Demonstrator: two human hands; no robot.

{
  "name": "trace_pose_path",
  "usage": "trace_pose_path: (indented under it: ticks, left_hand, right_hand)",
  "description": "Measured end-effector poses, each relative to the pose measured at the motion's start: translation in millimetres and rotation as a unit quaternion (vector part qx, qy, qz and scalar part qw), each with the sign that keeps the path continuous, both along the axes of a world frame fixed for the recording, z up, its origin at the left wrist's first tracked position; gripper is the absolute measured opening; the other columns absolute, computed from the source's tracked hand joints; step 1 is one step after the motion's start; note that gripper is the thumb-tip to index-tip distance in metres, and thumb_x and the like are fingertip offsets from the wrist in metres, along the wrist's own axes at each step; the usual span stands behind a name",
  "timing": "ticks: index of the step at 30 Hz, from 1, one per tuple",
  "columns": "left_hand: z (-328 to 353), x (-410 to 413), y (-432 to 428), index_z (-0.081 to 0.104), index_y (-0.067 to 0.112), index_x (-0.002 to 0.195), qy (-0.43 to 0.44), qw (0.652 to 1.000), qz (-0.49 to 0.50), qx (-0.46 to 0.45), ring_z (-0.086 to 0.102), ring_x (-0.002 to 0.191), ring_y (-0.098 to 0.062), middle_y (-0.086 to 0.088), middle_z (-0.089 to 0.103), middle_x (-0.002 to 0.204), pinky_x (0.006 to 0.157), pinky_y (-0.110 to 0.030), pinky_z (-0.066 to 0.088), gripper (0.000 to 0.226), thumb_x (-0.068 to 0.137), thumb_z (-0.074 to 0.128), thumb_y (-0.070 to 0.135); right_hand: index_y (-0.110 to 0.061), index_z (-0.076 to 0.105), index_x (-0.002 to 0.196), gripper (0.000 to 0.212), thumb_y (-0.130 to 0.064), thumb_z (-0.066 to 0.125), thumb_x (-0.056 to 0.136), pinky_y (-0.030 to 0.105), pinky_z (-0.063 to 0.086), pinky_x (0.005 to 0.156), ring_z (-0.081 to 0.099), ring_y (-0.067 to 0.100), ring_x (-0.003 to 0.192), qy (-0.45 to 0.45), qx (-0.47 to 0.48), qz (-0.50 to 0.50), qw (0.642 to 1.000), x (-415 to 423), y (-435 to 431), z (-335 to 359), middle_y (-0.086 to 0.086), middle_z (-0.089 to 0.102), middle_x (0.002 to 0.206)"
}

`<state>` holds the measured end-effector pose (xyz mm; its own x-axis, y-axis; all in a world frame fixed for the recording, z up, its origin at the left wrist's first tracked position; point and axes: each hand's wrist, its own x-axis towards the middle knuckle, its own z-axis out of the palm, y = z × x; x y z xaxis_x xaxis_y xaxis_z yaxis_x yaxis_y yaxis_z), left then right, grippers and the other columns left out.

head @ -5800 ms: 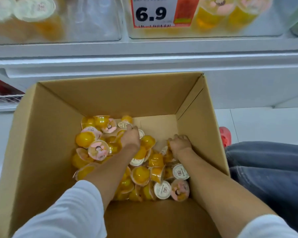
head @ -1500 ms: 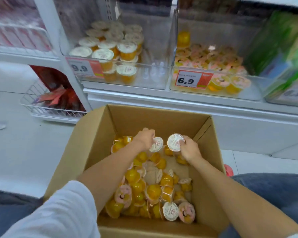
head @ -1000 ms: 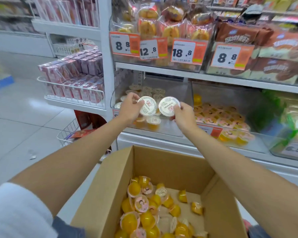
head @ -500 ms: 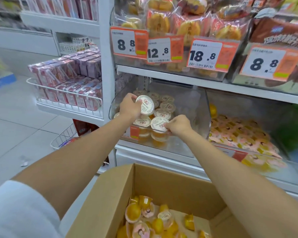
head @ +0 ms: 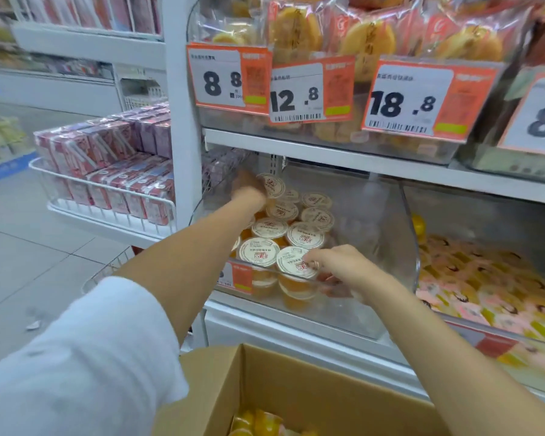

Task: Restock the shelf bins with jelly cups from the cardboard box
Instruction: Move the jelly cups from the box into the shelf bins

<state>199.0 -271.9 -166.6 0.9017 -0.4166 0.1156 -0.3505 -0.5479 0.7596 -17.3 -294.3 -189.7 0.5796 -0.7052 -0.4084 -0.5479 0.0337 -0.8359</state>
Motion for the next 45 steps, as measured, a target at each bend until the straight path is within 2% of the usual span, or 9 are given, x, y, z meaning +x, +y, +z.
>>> trace_pose_path:
  ticks: [4,7,10,14,19,31,36,40,45]
  left_hand:
    - [-8,7,-3,0.043,0.009,0.137,-0.221,0.96,-0.025,0.169,0.047,0.125,-0.036,-0.016,0.045,0.139,0.089,-0.046,0.047,0.047,0.101,0.039,0.039]
    - [-14,11,3,0.05,0.018,0.129,-0.298,0.939,-0.032,0.169,0.046,0.122,-0.034,-0.012,0.043,0.138,0.082,-0.044,0.049,0.052,0.096,0.04,0.057]
    - [-15,13,4,0.06,0.024,0.114,-0.284,0.945,-0.057,0.153,0.058,0.101,-0.025,-0.005,0.059,0.125,0.072,-0.032,0.043,0.043,0.094,0.043,0.059]
    - [-19,10,3,0.059,0.032,0.127,-0.263,0.944,-0.092,0.174,0.055,0.12,-0.021,0.004,0.054,0.138,0.101,-0.035,0.04,0.058,0.083,0.053,0.069]
    - [-23,14,-3,0.048,0.011,0.138,-0.213,0.969,-0.014,0.123,0.058,0.115,-0.032,-0.011,0.041,0.144,0.09,-0.039,0.052,0.046,0.094,0.051,0.003]
    - [-42,16,-11,0.017,0.028,0.152,-0.199,0.96,-0.072,0.183,0.018,0.146,-0.035,-0.007,0.014,0.161,0.107,-0.052,0.037,0.069,0.094,0.052,0.017]
    - [-40,9,-6,0.028,0.014,0.147,-0.262,0.953,-0.041,0.144,0.027,0.139,-0.038,-0.017,0.031,0.15,0.103,-0.049,0.04,0.061,0.092,0.053,0.019]
    - [-43,-24,15,0.048,0.003,0.129,-0.238,0.961,-0.042,0.135,0.058,0.105,-0.036,-0.019,0.06,0.116,0.074,-0.04,0.051,0.043,0.09,0.052,0.022]
    - [-21,-101,66,0.051,0.015,0.094,-0.159,0.982,-0.094,0.035,0.059,0.081,-0.029,-0.005,0.063,0.086,0.068,-0.038,0.045,0.009,0.087,0.051,0.02]
  right_hand:
    - [-0.01,0.065,0.092,0.013,-0.02,0.068,0.084,0.017,0.045,0.041,0.049,0.011,0.042,-0.013,0.077,0.04,0.996,0,-7,-2,0.007,0.061,0.075]
    - [-0.011,0.065,0.086,0.01,-0.019,0.071,0.083,0.017,0.046,0.039,0.051,0.012,0.046,-0.022,0.119,0.037,0.992,3,-17,-9,0.01,0.062,0.084]
    - [-0.01,0.066,0.088,0.011,-0.018,0.072,0.082,0.018,0.045,0.037,0.052,0.012,0.047,-0.03,0.148,0.039,0.988,4,-21,-14,0.012,0.062,0.09]
    - [-0.008,0.066,0.086,0.012,-0.018,0.072,0.082,0.017,0.042,0.036,0.05,0.013,0.046,-0.036,0.149,0.036,0.987,5,-20,-16,0.013,0.06,0.089]
    - [-0.007,0.065,0.086,0.015,-0.018,0.073,0.082,0.017,0.043,0.037,0.05,0.01,0.039,-0.044,0.13,0.041,0.99,3,-16,-10,0.011,0.06,0.075]
    - [-0.003,0.06,0.082,0.013,-0.006,0.073,0.081,0.017,0.044,0.038,0.047,0.013,0.044,-0.087,0.086,0.034,0.992,2,-15,-9,0.012,0.057,0.063]
    - [-0.006,0.062,0.073,0.016,-0.012,0.076,0.079,0.017,0.037,0.037,0.047,0.012,0.045,-0.065,0.005,0.031,0.997,2,-17,-12,0.008,0.059,0.061]
    - [-0.013,0.062,0.07,0.018,-0.02,0.079,0.073,0.025,0.041,0.054,0.053,0.012,0.057,-0.066,-0.108,-0.038,0.991,-1,-14,-10,-0.001,0.061,0.065]
    - [-0.016,0.062,0.073,0.011,-0.007,0.06,0.079,0.014,0.036,0.053,0.047,0.004,0.056,-0.169,-0.334,-0.126,0.919,-28,23,7,-0.008,0.053,0.059]
